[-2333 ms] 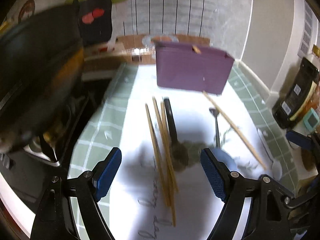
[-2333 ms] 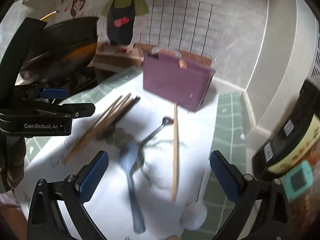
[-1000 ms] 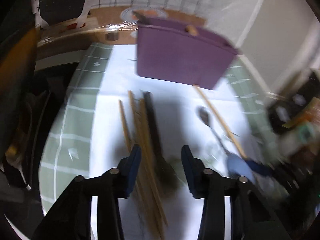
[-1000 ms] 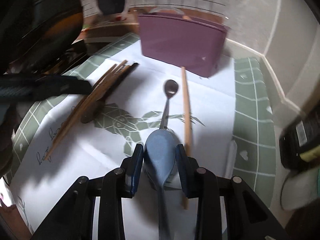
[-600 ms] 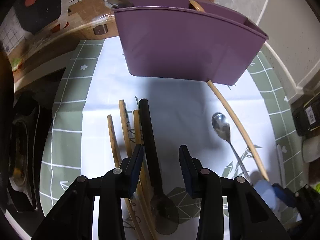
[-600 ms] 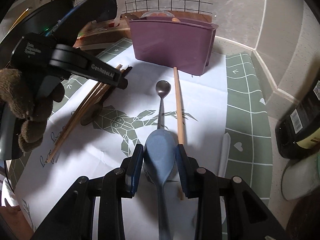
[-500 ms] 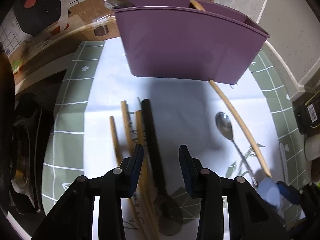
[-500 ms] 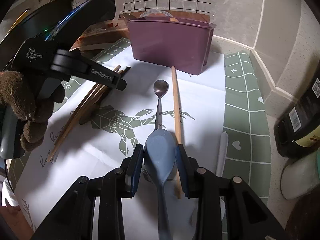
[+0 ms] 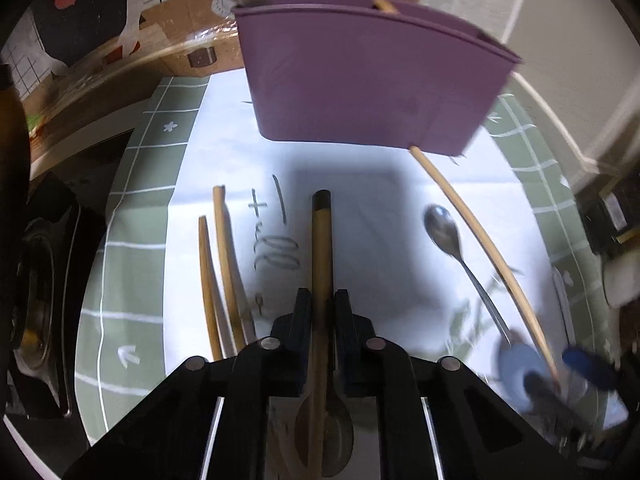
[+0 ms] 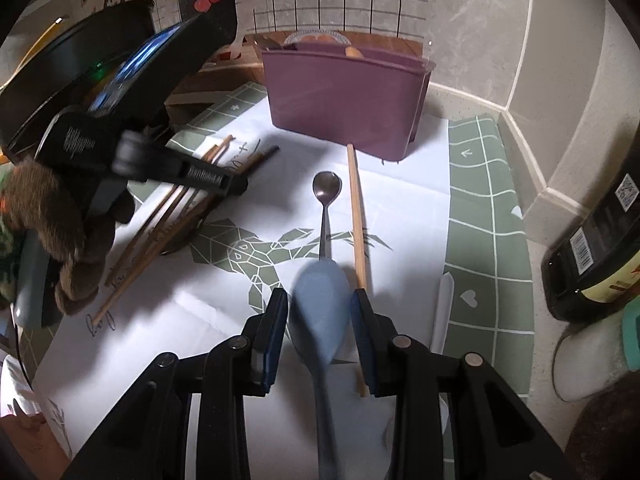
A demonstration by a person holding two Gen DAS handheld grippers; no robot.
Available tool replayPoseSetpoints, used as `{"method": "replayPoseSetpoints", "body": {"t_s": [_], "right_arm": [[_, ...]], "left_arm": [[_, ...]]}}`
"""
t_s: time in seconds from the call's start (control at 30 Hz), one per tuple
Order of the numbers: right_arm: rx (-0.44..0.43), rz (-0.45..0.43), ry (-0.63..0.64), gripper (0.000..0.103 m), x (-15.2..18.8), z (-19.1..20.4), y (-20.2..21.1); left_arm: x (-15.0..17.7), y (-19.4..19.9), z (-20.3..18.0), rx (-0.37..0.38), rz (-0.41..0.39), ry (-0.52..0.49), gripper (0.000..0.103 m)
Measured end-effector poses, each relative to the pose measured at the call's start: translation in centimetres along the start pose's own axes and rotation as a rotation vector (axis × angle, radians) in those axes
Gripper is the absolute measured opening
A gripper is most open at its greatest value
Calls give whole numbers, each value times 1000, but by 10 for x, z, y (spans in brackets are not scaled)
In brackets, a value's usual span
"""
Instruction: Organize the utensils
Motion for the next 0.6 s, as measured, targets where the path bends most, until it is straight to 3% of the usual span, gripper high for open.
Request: {"method": "replayPoseSetpoints", "body": {"t_s": [0.17,0.43,0.6], "right_arm": [[4,-16,2,28,-2,-2,7],[-22,-2,14,28,-3,5,4],[-28,3,21,28,-4,7,1]], "left_arm": [[29,32,-6,64,-43,-13,11],[72,68,4,124,-78,48,11],[80,79,14,176,-114,101,11]]}}
Point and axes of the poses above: each gripper's, at about its wrist camera, not at the fingertips, and y roughly against the way its jaws point, z to its left, x to its underside, the point moved 8 cm from there along -y, roughly the way its jaws point, and after that the axes turned 11 degrees about x, right-handed, at the moved point
